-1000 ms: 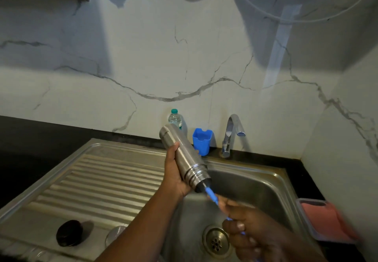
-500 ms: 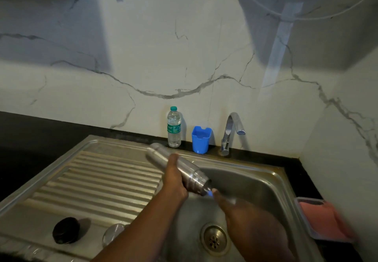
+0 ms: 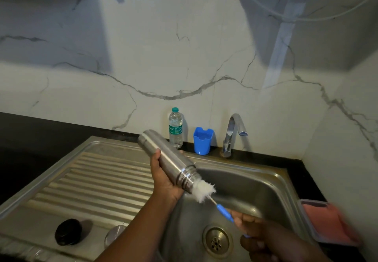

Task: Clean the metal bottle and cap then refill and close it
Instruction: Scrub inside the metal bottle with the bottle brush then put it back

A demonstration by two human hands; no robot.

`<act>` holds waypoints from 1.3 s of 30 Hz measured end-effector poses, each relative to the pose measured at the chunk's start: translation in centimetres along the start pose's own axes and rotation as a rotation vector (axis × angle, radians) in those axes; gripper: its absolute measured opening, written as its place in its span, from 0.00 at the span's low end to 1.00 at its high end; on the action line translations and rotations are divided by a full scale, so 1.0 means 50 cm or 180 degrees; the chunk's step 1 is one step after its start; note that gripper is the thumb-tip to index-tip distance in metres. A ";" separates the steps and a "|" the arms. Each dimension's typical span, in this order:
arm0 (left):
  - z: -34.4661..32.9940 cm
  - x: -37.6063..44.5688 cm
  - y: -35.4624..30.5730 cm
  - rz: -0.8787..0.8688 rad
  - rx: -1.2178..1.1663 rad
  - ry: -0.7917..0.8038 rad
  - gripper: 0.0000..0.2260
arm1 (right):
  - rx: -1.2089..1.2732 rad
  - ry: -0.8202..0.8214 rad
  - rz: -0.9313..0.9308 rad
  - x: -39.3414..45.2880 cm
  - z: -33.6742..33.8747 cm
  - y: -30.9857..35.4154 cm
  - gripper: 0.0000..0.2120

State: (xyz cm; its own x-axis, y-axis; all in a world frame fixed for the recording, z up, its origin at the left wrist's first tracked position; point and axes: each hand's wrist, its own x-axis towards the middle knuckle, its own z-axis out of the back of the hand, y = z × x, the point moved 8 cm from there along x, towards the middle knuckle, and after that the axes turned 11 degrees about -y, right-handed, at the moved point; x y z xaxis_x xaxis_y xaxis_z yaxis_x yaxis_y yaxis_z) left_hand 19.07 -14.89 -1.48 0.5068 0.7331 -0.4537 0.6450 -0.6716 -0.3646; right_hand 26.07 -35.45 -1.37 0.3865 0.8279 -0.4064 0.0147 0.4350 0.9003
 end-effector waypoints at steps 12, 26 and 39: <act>0.032 -0.004 0.087 0.0321 0.1536 -0.0773 0.33 | -0.3377 -0.1824 0.1341 -0.025 0.038 0.071 0.24; -0.007 0.011 0.037 0.0374 0.1140 -0.0526 0.32 | -0.3325 -0.1623 0.1301 -0.008 0.048 0.092 0.25; -0.040 0.008 -0.001 0.0026 0.1059 0.0091 0.32 | -0.1320 -0.1295 0.0045 -0.010 0.068 0.038 0.14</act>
State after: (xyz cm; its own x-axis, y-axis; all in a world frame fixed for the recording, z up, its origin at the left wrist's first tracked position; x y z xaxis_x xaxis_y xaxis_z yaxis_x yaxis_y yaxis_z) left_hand 20.41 -14.34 0.00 0.5299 0.7271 -0.4365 0.4211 -0.6724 -0.6088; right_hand 29.03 -36.21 1.06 0.7085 0.6677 -0.2285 -0.3236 0.5952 0.7356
